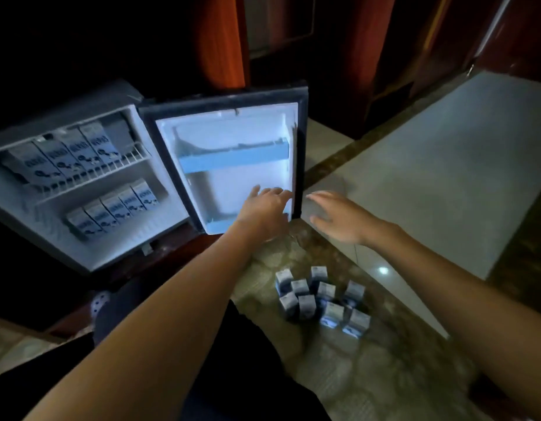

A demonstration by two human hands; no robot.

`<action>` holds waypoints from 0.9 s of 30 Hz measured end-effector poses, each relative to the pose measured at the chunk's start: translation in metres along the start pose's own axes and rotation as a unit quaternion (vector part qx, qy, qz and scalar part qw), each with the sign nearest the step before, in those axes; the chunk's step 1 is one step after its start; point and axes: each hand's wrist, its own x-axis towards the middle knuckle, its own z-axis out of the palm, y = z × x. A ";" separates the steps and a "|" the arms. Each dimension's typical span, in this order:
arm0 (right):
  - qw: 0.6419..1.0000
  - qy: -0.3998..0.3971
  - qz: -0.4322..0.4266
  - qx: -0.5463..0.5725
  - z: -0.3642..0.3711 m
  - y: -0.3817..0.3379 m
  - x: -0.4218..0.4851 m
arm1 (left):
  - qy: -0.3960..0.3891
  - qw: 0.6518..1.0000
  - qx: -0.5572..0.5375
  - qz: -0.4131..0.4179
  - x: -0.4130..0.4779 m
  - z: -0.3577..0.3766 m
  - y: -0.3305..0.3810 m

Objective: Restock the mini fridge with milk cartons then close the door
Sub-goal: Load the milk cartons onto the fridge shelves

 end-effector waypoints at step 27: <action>0.985 -0.080 0.151 0.013 0.248 0.142 -0.084 | -0.204 0.978 -0.005 -0.038 -0.010 0.281 0.070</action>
